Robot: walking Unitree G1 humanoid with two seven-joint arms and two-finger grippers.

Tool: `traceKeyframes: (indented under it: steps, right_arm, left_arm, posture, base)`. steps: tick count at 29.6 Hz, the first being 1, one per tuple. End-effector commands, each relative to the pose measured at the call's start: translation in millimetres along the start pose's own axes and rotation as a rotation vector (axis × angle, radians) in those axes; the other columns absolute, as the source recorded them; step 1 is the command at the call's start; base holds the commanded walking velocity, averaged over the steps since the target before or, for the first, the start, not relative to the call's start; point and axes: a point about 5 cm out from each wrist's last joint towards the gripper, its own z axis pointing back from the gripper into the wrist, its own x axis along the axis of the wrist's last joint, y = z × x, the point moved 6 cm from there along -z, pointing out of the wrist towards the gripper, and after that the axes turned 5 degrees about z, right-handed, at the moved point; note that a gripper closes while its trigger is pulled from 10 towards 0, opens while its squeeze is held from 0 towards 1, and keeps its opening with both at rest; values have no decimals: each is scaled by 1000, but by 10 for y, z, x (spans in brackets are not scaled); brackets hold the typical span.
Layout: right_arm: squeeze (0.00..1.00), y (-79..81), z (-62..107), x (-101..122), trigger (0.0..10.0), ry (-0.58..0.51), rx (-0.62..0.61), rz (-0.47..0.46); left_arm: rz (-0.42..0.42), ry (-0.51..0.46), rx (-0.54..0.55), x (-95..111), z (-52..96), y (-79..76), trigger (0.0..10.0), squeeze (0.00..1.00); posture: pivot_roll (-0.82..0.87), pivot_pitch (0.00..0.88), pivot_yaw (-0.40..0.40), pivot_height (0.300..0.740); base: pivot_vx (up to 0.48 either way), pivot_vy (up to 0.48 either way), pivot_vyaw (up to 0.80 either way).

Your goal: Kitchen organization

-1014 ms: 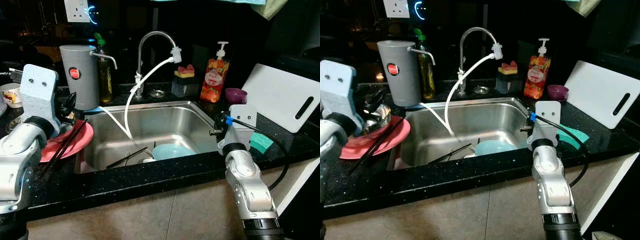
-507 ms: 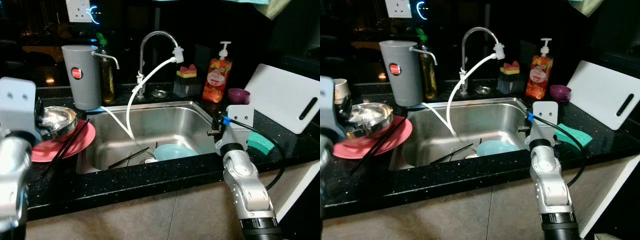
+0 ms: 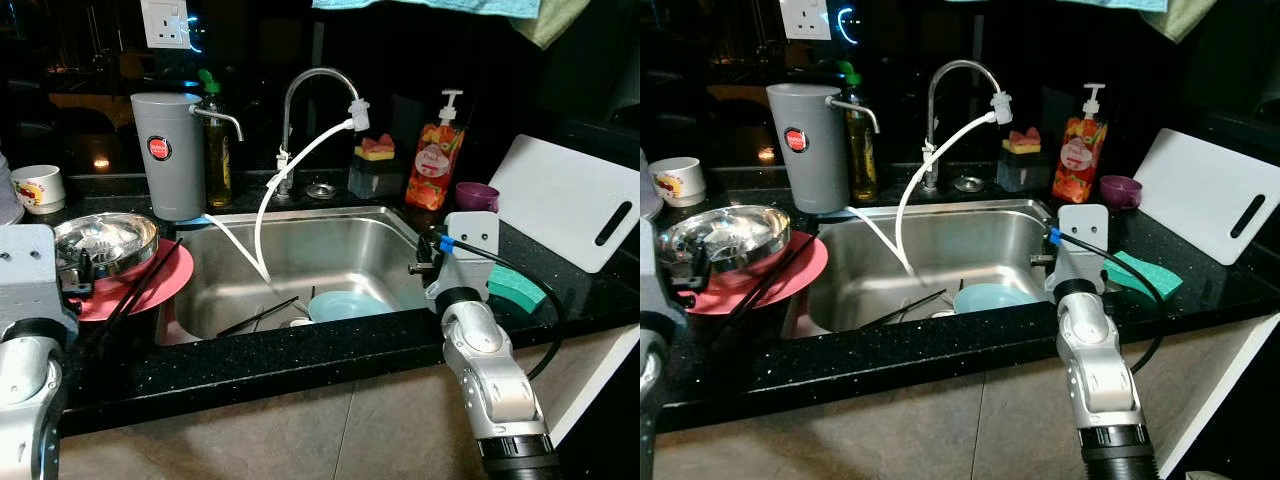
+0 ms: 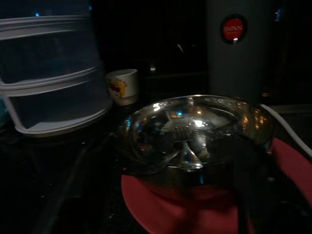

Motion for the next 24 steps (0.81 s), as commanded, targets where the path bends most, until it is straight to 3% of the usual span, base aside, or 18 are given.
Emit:
traceKeyframes:
  steps: [1, 6, 7, 13, 19, 24]
  right_arm:
    - [0, 3, -11, -18, 10000, 4, 1, 10]
    - [0, 2, -15, -13, 10000, 2, 0, 8]
    - [0, 7, -14, -9, 10000, 1, 0, 7]
    - [0, -12, 0, 5, 10000, -2, -7, 7]
    - [0, -20, 3, 11, 10000, -1, -8, 12]
    - [0, -35, 3, 27, 10000, -5, -13, 13]
  left_arm:
    - [-13, 5, -8, -31, -23, 0, 10000, 1000]
    - [-5, 20, -23, -84, -151, -18, 10000, 1000]
    - [-11, 16, -24, -81, -181, -12, 10000, 0]
    - [-68, 27, -4, -132, -298, 84, 10000, 0]
    - [-81, 94, -115, -297, -370, -45, 10000, 0]
    - [-95, 103, -132, -349, -388, -72, 10000, 0]
  posture:
    - [164, 25, -82, 740]
    - [163, 26, -82, 740]
    - [158, 28, -79, 740]
    - [149, 30, -76, 740]
    - [143, 32, -77, 740]
    - [132, 31, -77, 740]
  base:
    - [0, 0, 0]
    - [0, 0, 0]
    - [0, 0, 0]
    - [0, 0, 0]
    - [0, 0, 0]
    - [0, 0, 0]
